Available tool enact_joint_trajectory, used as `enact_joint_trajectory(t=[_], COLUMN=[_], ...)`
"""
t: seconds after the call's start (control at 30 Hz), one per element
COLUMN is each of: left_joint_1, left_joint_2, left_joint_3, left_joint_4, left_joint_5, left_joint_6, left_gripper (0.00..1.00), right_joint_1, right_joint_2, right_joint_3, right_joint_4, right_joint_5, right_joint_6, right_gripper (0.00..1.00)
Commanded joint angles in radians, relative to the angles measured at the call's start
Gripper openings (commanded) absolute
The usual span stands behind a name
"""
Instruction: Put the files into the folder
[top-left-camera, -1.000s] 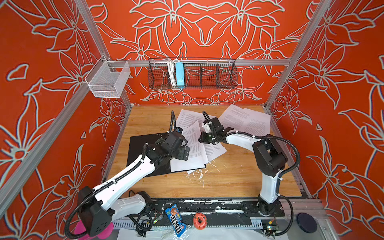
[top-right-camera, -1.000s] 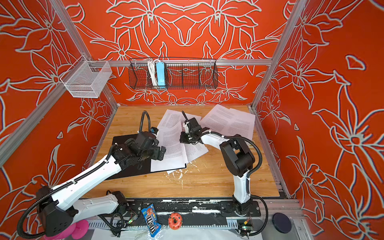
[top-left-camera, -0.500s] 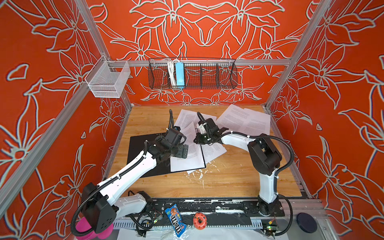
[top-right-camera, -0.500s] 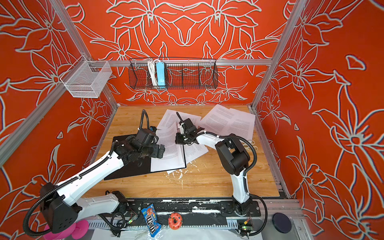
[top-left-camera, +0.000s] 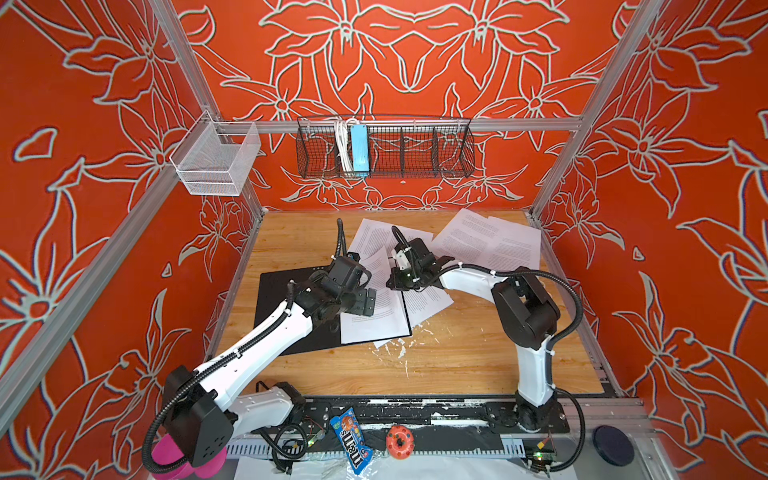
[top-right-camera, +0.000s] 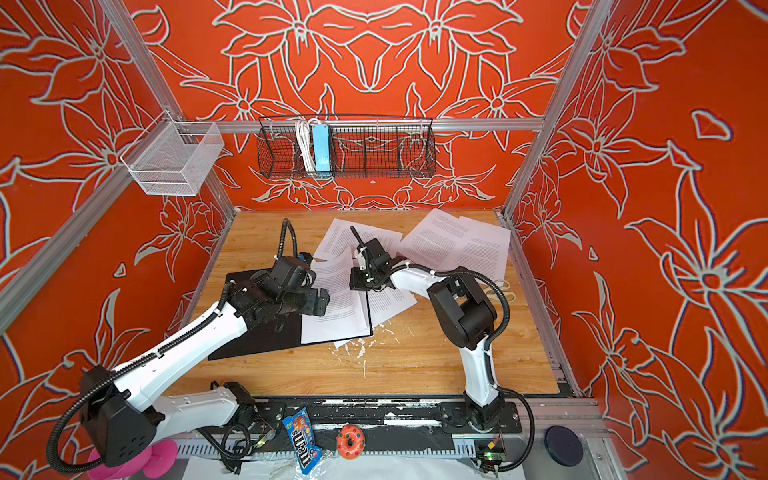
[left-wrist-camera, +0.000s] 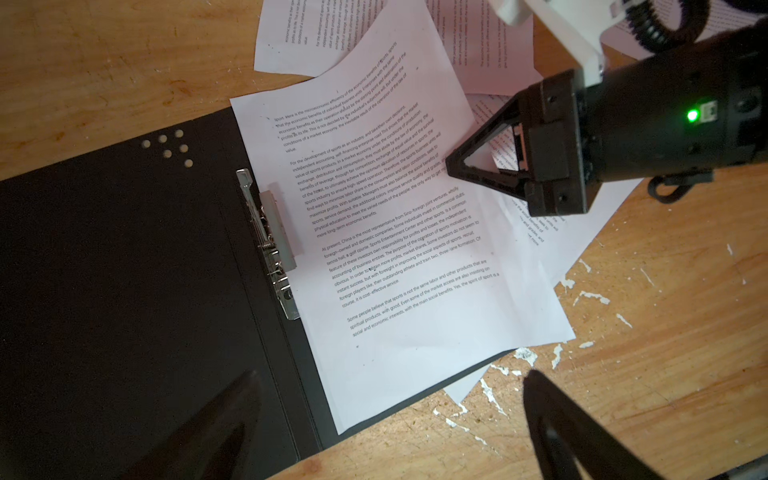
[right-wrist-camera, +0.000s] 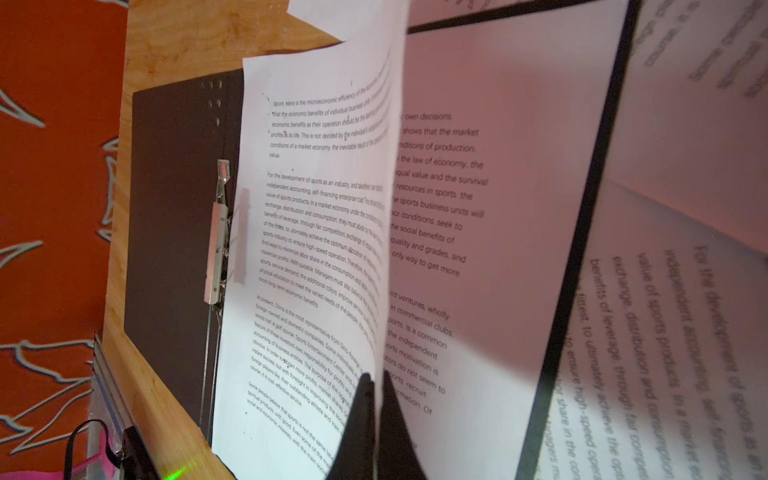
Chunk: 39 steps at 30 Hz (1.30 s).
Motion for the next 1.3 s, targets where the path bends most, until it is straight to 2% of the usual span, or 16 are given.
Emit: enact_joint_trajectory(t=[0.0, 1.0, 1.27], left_joint_1=[0.008, 0.016, 0.017], left_joint_2=[0.003, 0.008, 0.011], left_joint_3=[0.02, 0.021, 0.024], left_joint_4=[-0.013, -0.012, -0.015], left_joint_5=[0.008, 0.028, 0.034], left_joint_6=[-0.015, -0.012, -0.014], left_gripper=[0.98, 0.98, 0.98], right_joint_1=[0.01, 0.022, 0.025], right_joint_2=[0.017, 0.017, -0.006], right_joint_3=[0.02, 0.021, 0.025], right_joint_4=[-0.014, -0.013, -0.062], right_joint_5=[-0.005, 0.006, 0.055], right_joint_6=[0.002, 0.025, 0.016], right_gripper=[0.0, 0.0, 0.23])
